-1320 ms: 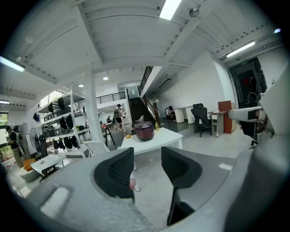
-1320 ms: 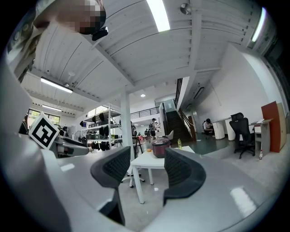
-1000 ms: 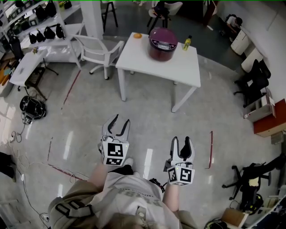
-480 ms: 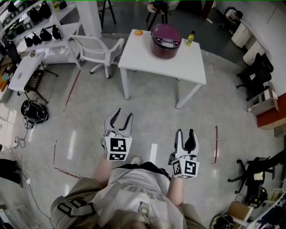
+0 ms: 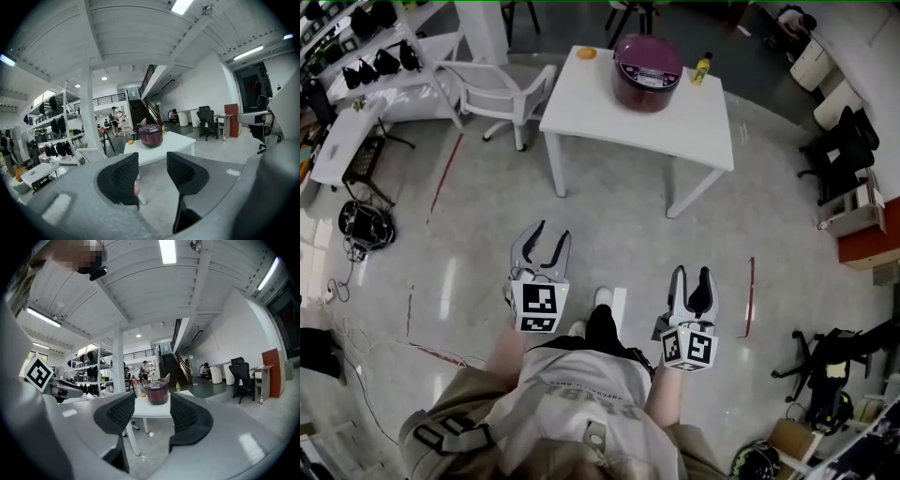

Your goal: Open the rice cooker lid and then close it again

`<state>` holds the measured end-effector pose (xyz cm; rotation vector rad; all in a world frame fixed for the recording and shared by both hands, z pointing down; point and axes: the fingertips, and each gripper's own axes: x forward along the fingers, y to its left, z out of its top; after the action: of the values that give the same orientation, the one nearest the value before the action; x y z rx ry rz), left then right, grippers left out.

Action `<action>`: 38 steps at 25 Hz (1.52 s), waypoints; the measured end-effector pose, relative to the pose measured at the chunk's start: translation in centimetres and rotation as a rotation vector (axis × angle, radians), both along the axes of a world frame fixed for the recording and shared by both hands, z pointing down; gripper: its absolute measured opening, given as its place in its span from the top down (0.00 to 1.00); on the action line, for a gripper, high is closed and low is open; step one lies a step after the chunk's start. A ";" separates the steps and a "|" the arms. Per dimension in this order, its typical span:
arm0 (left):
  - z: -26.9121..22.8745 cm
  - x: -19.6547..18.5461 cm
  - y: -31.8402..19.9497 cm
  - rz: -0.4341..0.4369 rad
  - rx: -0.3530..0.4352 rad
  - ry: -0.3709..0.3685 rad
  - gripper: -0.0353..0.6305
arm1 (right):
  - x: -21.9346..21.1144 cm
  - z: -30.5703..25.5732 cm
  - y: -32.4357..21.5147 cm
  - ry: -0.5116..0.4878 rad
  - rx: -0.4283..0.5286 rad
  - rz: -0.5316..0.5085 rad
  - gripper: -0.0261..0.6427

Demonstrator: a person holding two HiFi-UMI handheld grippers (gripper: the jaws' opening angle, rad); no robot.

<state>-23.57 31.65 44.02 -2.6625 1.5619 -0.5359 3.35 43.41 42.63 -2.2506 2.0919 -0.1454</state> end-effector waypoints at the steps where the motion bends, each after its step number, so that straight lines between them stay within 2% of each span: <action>1: 0.0 0.4 -0.5 -0.002 -0.001 -0.002 0.65 | 0.5 0.0 -0.5 -0.002 -0.001 -0.002 0.65; 18: -1.8 8.1 -10.9 -0.063 0.047 -0.032 0.65 | 7.7 -1.2 -13.2 -0.018 0.048 -0.103 0.65; 27: -1.4 9.8 -13.4 -0.101 0.039 -0.045 0.65 | 9.6 -0.8 -16.4 -0.020 0.045 -0.148 0.65; 38: -0.6 10.7 -15.6 -0.096 0.000 -0.107 0.65 | 11.0 0.9 -18.7 -0.075 0.006 -0.134 0.63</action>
<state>-12.86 16.01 43.39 -2.5225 1.6646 -0.6699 14.40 24.73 43.56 -2.0676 2.1998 -0.2257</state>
